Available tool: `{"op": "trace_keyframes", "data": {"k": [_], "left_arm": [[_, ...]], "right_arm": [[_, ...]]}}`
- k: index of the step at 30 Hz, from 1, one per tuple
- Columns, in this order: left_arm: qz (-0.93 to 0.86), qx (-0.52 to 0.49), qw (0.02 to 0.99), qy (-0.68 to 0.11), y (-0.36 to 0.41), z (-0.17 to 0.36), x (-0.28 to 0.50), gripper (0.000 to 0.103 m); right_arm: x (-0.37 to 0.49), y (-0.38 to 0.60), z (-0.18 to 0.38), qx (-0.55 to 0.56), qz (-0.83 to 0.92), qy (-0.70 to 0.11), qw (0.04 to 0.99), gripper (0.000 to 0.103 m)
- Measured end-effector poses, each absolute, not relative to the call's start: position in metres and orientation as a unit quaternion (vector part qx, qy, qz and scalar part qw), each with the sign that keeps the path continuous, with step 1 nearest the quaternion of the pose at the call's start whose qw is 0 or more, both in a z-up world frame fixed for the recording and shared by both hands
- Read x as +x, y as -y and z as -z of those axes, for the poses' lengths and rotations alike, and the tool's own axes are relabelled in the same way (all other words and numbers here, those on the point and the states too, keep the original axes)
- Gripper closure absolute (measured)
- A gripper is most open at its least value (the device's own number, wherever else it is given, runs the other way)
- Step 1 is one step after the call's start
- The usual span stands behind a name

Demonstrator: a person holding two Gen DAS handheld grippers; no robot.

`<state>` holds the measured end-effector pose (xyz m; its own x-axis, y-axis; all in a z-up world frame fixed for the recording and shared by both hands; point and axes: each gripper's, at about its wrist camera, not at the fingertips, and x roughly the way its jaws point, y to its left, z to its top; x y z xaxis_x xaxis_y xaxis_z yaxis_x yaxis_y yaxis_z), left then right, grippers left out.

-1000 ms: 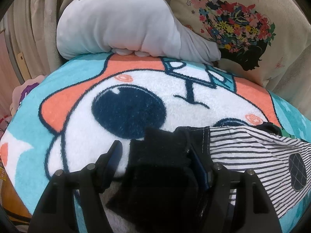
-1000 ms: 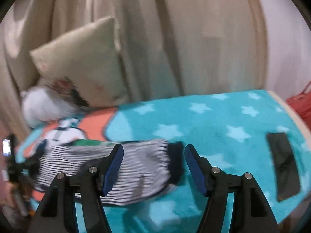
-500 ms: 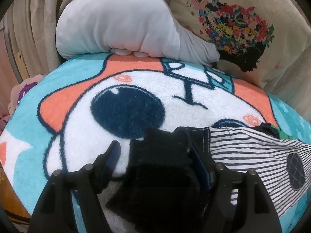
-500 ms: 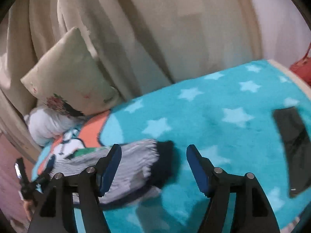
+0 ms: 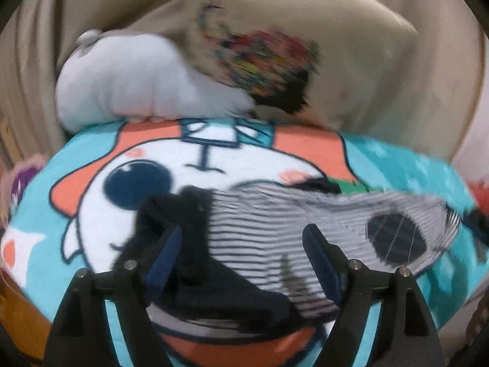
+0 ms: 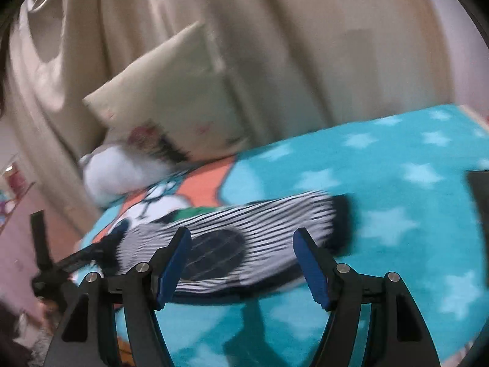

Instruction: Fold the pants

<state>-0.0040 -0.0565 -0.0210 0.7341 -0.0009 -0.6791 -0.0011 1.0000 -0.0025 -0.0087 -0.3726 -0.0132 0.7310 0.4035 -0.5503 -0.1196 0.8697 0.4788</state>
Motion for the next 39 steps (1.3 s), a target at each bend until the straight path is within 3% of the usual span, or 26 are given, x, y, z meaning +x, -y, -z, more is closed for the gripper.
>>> {"op": "trace_keyframes", "data": {"k": [5,7,11,16,24,32,39], "left_arm": [[-0.047,0.096,0.919,-0.379,0.075,0.051,0.006,0.015],[-0.049,0.074,0.914,-0.397,0.061,0.051,0.007,0.015],[-0.022,-0.015,0.923,-0.383,0.028,0.013,-0.01,0.015],[0.044,-0.011,0.934,-0.353,0.036,-0.038,-0.031,0.015],[0.206,0.019,0.888,-0.411,0.138,-0.05,0.012,0.015],[0.303,-0.004,0.798,-0.521,0.261,0.007,0.105,0.015],[0.329,0.049,0.765,-0.552,0.334,0.048,0.134,0.015]], "right_arm": [[0.016,0.361,0.055,0.213,-0.128,-0.398,0.883,0.03],[0.012,0.364,0.057,0.222,-0.135,-0.382,0.887,0.03],[0.001,0.37,0.038,0.215,-0.137,-0.363,0.896,0.03],[-0.032,0.402,0.01,0.218,-0.078,-0.313,0.921,0.029],[-0.04,0.442,0.03,0.252,-0.041,-0.346,0.903,0.027],[-0.015,0.427,0.049,0.252,-0.075,-0.371,0.891,0.027],[0.0,0.415,0.052,0.242,-0.093,-0.377,0.889,0.027]]}}
